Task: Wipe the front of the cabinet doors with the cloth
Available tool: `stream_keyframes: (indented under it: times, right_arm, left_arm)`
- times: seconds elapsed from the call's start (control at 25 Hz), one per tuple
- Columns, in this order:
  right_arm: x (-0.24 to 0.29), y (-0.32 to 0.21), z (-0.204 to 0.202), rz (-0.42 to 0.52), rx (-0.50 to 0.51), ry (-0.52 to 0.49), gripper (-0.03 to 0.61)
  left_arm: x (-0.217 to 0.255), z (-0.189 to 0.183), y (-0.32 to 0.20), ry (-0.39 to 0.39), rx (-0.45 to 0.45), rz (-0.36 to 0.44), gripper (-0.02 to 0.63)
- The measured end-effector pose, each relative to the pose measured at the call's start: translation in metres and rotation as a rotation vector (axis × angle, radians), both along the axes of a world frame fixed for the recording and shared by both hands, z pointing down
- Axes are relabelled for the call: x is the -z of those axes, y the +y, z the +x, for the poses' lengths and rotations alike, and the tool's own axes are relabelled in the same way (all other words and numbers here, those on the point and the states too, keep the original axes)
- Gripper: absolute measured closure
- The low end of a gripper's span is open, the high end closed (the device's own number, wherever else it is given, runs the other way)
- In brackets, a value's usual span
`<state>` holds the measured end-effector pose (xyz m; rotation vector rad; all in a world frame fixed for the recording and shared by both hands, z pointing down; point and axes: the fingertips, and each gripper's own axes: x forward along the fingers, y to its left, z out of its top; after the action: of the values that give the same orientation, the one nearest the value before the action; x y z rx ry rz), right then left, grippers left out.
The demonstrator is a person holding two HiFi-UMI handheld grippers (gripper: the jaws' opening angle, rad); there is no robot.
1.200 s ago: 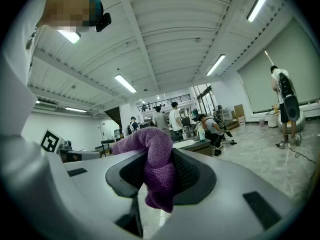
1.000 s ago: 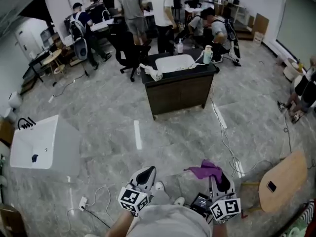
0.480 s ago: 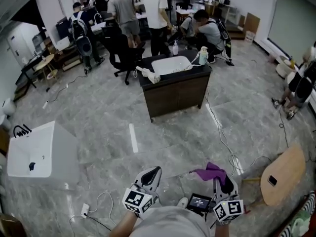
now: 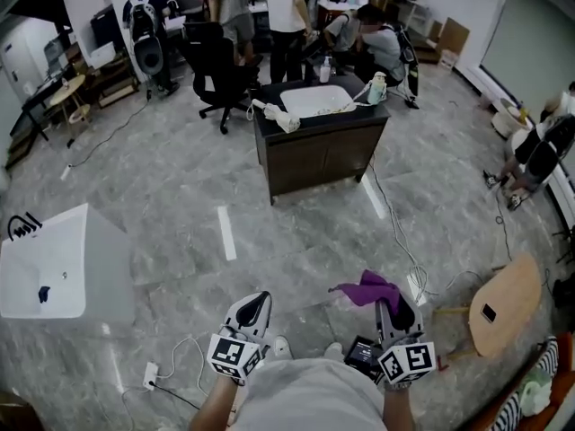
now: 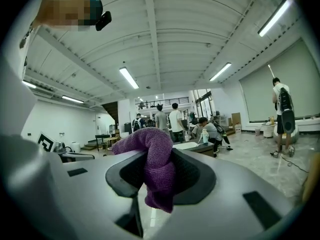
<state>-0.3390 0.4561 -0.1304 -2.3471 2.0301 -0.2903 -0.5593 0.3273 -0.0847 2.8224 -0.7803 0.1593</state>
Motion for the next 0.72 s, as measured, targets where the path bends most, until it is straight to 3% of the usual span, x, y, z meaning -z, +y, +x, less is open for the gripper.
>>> stream_keyframes:
  times: [0.16, 0.36, 0.56, 0.72]
  right_arm:
    - [0.002, -0.005, -0.003, -0.018, -0.024, 0.017, 0.443]
    - [-0.009, 0.004, 0.028, -0.039, -0.085, -0.027, 0.443]
    - [-0.024, -0.002, 0.072, -0.034, -0.087, -0.066, 0.443]
    - [-0.032, -0.006, 0.135, -0.041, -0.083, -0.059, 0.443]
  left_arm:
    - [-0.002, -0.012, -0.017, 0.003, 0.008, -0.006, 0.607]
    - [-0.010, 0.008, -0.018, -0.017, -0.020, -0.025, 0.607]
    - [-0.018, 0.059, -0.017, -0.040, -0.033, -0.037, 0.607]
    - [-0.018, 0.123, -0.017, -0.050, -0.020, -0.042, 0.606]
